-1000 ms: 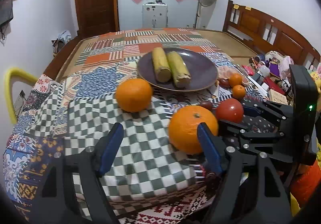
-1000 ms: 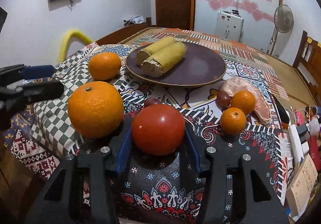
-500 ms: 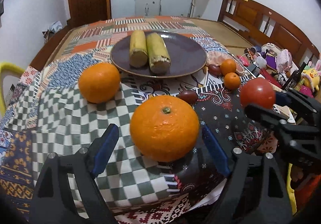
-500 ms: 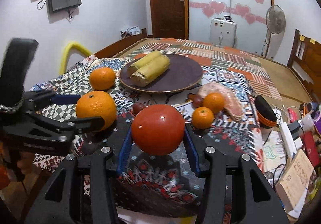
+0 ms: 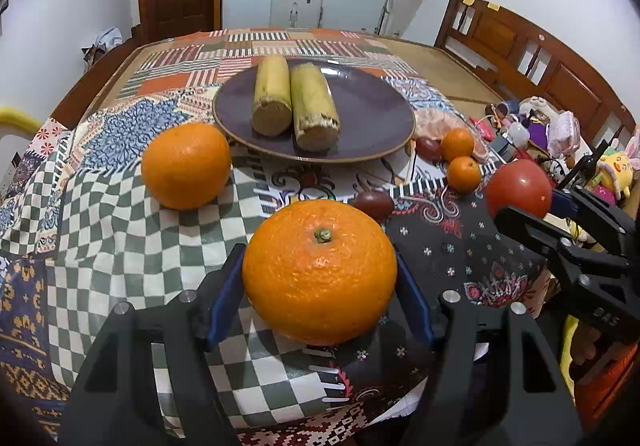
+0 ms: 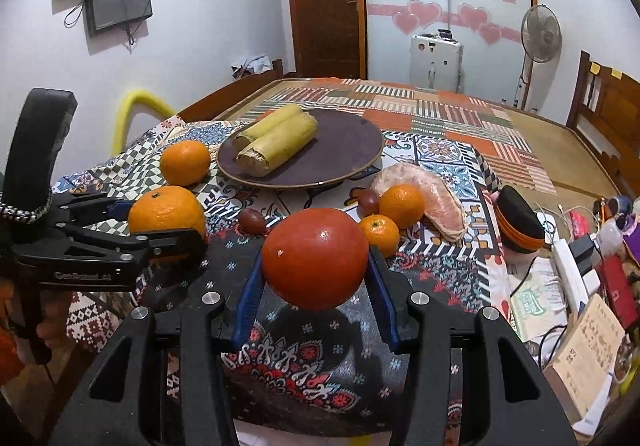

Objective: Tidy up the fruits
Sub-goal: 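Grasp the large orange with the left tool while the right tool grasps the tomato, then place the orange and tomato on the plate beside the cylinders, open both tools, then grasp another orange with the left tool while the right tool grasps a tangerine, then carry the orange and tangerine over the plate with both tools, then lower the orange and tangerine onto the plate and open both tools, then grasp a red date with the left tool while the right tool grasps the pomelo segment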

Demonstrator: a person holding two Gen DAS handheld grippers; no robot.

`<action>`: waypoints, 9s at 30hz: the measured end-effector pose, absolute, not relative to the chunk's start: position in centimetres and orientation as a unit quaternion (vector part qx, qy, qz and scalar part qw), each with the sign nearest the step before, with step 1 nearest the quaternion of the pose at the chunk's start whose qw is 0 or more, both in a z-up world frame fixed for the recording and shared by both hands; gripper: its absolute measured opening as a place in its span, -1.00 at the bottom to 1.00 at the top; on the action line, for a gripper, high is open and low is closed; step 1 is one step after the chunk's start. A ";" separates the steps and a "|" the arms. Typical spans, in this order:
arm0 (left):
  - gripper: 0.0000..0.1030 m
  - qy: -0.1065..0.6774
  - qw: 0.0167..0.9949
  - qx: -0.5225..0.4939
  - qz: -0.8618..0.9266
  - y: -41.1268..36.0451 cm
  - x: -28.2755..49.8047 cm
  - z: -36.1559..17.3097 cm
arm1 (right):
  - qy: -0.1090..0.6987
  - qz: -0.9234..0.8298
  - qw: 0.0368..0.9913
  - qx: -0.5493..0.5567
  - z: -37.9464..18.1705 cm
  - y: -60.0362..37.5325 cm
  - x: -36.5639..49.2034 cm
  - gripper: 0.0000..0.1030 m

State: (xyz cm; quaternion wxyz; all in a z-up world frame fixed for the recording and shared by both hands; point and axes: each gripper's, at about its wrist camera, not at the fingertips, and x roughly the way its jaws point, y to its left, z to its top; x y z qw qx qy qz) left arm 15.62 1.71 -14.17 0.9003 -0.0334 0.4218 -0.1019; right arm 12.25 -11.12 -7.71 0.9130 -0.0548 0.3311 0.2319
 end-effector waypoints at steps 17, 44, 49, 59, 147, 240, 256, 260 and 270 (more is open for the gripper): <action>0.35 0.344 0.933 -0.013 -0.105 2.2 18.9 -7.5 | 0.294 0.225 0.926 -0.068 -5.0 -10.6 16.6 -0.11; 0.35 0.391 0.911 -0.013 -0.129 -3.1 32.4 -10.3 | 0.291 0.200 0.932 -0.085 -6.1 -11.7 22.9 -0.11; 0.35 0.407 0.903 -0.007 -0.133 -4.0 33.8 -11.7 | 0.290 0.192 0.934 -0.082 -5.8 -12.3 23.3 -0.11; 0.42 0.408 0.904 0.041 -0.126 -5.4 33.9 -12.2 | 0.298 0.195 0.931 -0.077 -5.8 -12.2 23.9 -0.11; 0.26 0.363 0.930 -0.026 -0.059 8.7 20.2 -12.8 | 0.334 0.226 0.915 -0.020 -9.2 -13.3 17.0 -0.38; 0.48 0.323 0.941 0.042 -0.087 2.3 27.0 -8.3 | 0.328 0.245 0.902 -0.134 -6.1 -10.4 23.0 -0.26; 0.58 0.338 0.936 0.048 -0.089 2.1 20.8 -10.3 | 0.353 0.168 0.916 -0.094 -7.6 -16.2 21.7 -0.10; 0.58 0.348 0.931 0.048 -0.095 1.9 20.1 -11.7 | 0.377 0.168 0.906 -0.095 -9.4 -16.3 21.8 -0.10; 0.58 0.367 0.921 0.055 -0.119 0.3 19.2 -13.9 | 0.391 0.199 0.892 -0.107 -10.3 -15.5 22.1 -0.31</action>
